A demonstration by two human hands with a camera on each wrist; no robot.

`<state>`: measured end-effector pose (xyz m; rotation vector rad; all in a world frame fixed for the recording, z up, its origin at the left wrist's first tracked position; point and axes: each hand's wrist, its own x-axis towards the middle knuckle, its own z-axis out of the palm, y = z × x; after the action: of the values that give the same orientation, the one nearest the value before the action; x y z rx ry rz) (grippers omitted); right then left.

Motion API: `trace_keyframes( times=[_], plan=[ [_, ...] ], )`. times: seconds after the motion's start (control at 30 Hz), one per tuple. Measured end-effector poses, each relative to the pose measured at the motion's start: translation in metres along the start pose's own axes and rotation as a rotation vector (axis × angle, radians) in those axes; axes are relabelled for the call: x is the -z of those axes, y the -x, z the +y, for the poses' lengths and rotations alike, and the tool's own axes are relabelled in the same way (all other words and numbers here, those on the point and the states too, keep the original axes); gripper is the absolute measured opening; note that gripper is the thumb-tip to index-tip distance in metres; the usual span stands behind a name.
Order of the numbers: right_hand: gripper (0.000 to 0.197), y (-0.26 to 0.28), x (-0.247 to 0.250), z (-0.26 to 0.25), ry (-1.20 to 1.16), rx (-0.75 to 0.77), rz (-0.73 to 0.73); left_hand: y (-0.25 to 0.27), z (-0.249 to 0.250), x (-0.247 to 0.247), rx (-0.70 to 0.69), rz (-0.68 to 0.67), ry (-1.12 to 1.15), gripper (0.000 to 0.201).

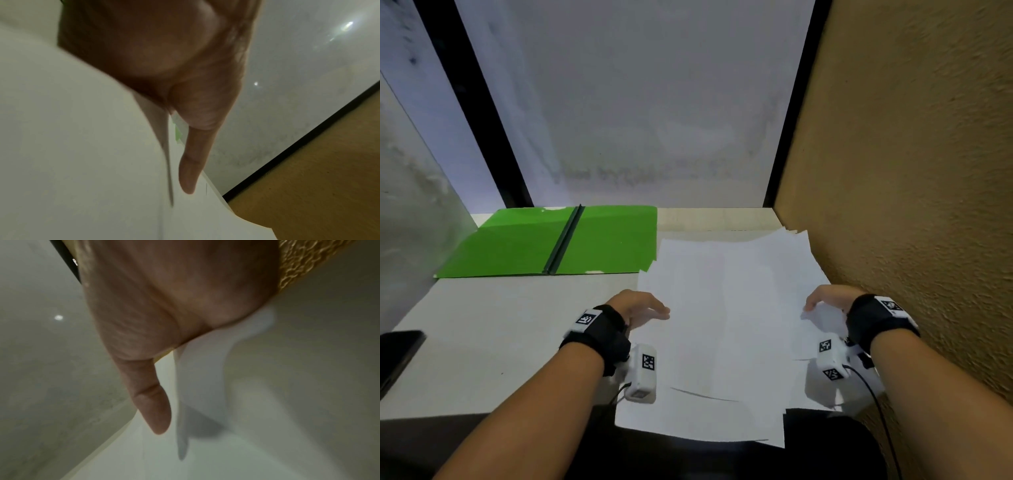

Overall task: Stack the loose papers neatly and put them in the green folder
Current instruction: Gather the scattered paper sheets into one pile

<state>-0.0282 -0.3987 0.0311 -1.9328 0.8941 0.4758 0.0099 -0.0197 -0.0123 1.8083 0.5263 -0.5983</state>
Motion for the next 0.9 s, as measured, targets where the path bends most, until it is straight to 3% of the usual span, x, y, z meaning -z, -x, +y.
trace_keyframes(
  times=[0.07,0.1,0.2,0.33,0.4,0.57,0.67,0.8,0.9],
  plan=[
    [0.034,-0.002,0.001,0.001,0.074,0.0,0.004,0.0,-0.002,-0.003,0.033,-0.021,-0.01,0.016],
    [0.042,-0.003,0.001,0.002,0.079,0.01,0.003,-0.004,-0.004,-0.004,0.03,-0.003,-0.013,0.019],
    [0.072,-0.004,-0.002,0.007,0.137,0.015,0.043,-0.004,-0.01,-0.007,-0.036,0.07,0.042,0.071],
    [0.074,-0.006,-0.004,0.016,0.182,0.055,0.118,-0.011,-0.015,-0.005,-0.032,0.063,0.076,0.11],
    [0.066,-0.008,0.0,0.018,0.15,0.092,0.198,-0.027,-0.022,0.002,-0.049,0.067,0.108,0.125],
    [0.018,0.002,0.019,0.008,0.147,0.289,0.501,-0.013,-0.025,0.009,-0.038,0.106,0.116,0.089],
    [0.014,0.02,0.025,-0.012,0.167,0.441,0.618,-0.013,-0.023,0.009,-0.049,0.064,0.125,0.081],
    [0.015,0.029,0.029,-0.038,0.117,0.514,0.618,-0.022,-0.027,0.009,-0.067,0.069,0.181,0.077],
    [0.014,0.029,0.028,-0.044,0.083,0.435,0.501,-0.048,-0.04,0.012,-0.069,0.055,0.221,0.1]
  ],
)
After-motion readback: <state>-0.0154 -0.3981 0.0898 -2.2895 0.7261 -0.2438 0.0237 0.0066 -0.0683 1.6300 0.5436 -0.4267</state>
